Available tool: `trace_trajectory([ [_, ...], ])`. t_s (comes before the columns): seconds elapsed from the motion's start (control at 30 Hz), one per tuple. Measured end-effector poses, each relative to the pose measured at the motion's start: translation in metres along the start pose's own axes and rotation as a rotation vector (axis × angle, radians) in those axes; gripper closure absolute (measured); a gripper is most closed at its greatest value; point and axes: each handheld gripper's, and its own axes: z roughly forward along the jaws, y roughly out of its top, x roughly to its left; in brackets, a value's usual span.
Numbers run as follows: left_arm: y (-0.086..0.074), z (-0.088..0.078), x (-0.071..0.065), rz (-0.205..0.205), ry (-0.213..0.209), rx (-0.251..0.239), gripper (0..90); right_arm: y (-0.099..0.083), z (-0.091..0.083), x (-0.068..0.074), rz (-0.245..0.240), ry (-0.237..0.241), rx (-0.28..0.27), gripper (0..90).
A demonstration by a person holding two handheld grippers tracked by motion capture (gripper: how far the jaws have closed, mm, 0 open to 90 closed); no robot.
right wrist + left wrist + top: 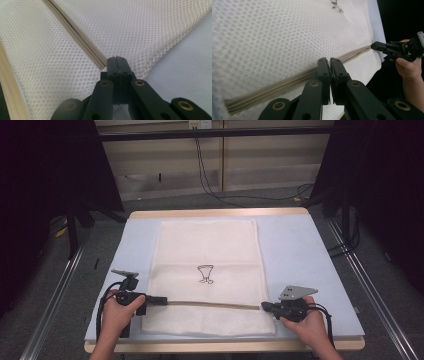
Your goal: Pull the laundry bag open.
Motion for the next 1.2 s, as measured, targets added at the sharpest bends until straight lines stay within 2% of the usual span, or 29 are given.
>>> trace_trajectory([
  [0.1,-0.002,-0.007,0.006,-0.004,0.008,-0.01,87.2,0.0,0.0,0.0,-0.005,-0.001,-0.002,90.0],
  [0.17,-0.003,-0.011,0.011,-0.037,0.005,-0.023,87.2,0.0,0.0,0.0,-0.003,-0.001,-0.001,90.0],
  [0.27,-0.005,-0.019,0.02,-0.047,-0.002,-0.032,87.2,0.0,0.0,0.0,-0.005,0.0,0.0,90.0],
  [0.33,-0.006,-0.023,0.023,-0.048,0.01,-0.031,87.2,0.0,0.0,0.0,-0.005,0.0,0.0,90.0],
  [0.4,-0.007,-0.027,0.026,-0.067,0.026,-0.053,87.2,0.0,0.0,0.0,-0.005,0.001,0.001,90.0],
  [0.53,-0.01,-0.036,0.034,-0.068,0.037,-0.061,87.2,0.0,0.0,0.0,-0.008,0.004,0.001,90.0],
  [0.7,-0.016,-0.049,0.044,-0.101,0.077,-0.094,87.2,0.0,0.0,0.0,-0.009,0.004,0.002,90.0],
  [0.77,-0.017,-0.052,0.048,-0.121,0.067,-0.1,87.2,0.0,0.0,0.0,-0.011,0.004,0.002,90.0],
  [0.9,-0.017,-0.053,0.049,-0.114,0.082,-0.094,87.2,0.0,0.0,0.0,-0.01,0.004,0.001,90.0],
  [1.03,-0.016,-0.054,0.049,-0.103,0.07,-0.084,86.9,0.0,0.0,0.0,-0.01,0.002,-0.002,90.0],
  [1.1,-0.016,-0.055,0.046,-0.095,0.087,-0.103,85.4,0.0,0.0,0.0,-0.011,0.002,-0.002,90.0],
  [1.13,-0.015,-0.058,0.045,-0.073,0.108,-0.108,83.4,0.0,0.0,0.0,-0.007,0.003,0.0,90.0],
  [1.2,-0.014,-0.062,0.043,-0.065,0.124,-0.146,77.4,0.0,0.0,-0.001,-0.005,0.007,0.0,90.0],
])
